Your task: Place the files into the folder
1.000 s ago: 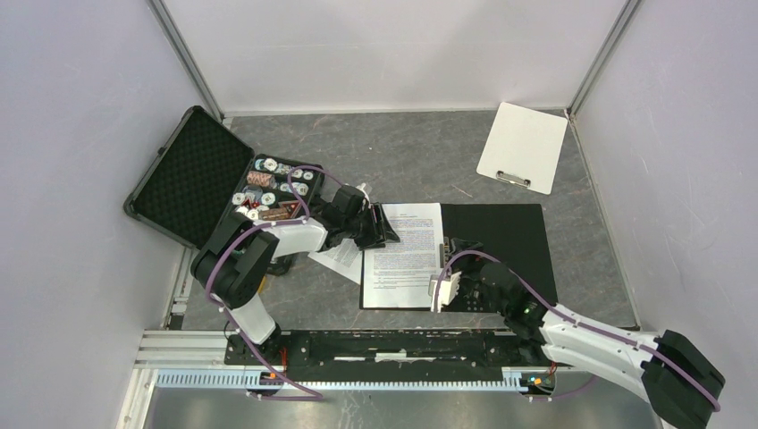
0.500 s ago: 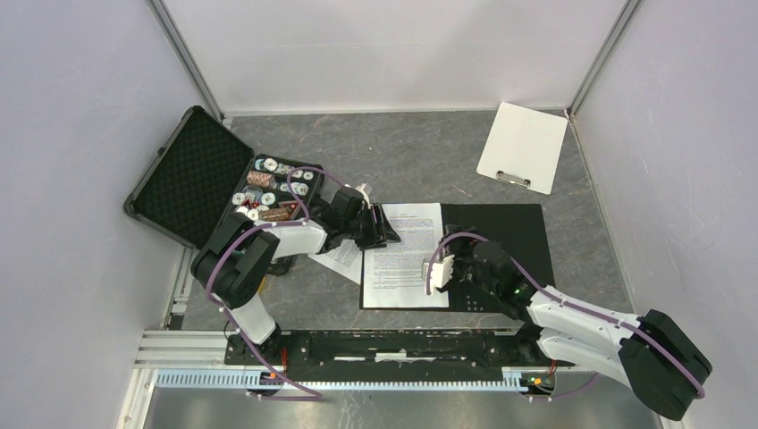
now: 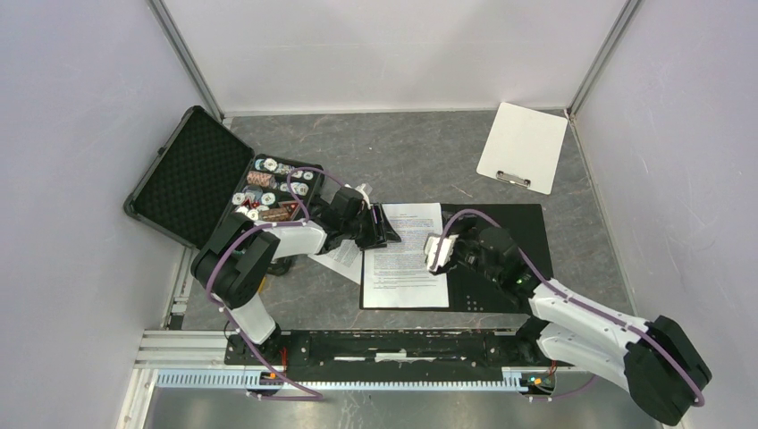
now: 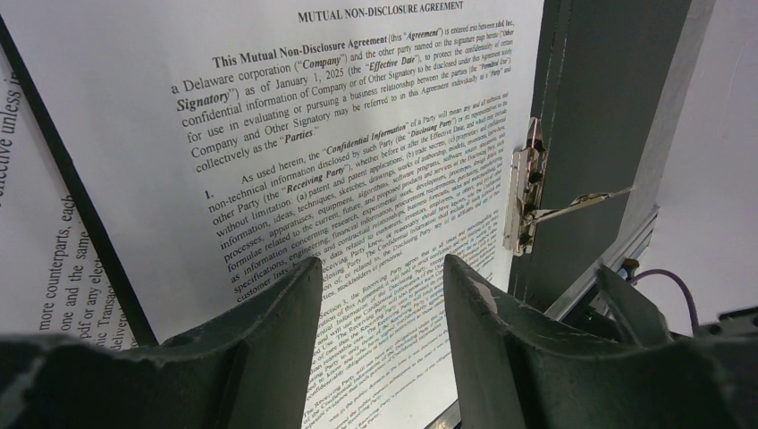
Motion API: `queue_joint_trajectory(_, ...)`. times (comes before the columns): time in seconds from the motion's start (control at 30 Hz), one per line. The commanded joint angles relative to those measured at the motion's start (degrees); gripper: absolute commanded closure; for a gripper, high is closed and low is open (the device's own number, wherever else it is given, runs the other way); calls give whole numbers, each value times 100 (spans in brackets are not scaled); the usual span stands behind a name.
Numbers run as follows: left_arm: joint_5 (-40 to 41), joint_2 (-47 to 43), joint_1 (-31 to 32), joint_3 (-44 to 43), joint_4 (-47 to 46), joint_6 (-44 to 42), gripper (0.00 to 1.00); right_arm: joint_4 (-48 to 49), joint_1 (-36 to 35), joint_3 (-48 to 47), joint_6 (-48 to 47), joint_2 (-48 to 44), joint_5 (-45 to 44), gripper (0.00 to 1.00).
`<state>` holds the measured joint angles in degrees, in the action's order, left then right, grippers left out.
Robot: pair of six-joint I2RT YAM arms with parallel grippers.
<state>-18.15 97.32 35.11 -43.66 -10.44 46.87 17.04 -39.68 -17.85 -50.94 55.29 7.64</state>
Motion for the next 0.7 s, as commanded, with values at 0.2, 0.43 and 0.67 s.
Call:
queue_joint_trajectory(0.2, -238, -21, 26, -77, 147, -6, 39, -2011, 4, -1687, 5212, -89, -2379, 26)
queue_joint_trajectory(0.43, -315, -485, 29, -83, 237, 43, 38, -2975, 4, -1619, 6462, -402, -2504, 39)
queue_joint_trajectory(0.67, -13, -837, 27, 20, 512, -93, 38, -3304, 4, -1619, 6662, -321, -2435, 59)
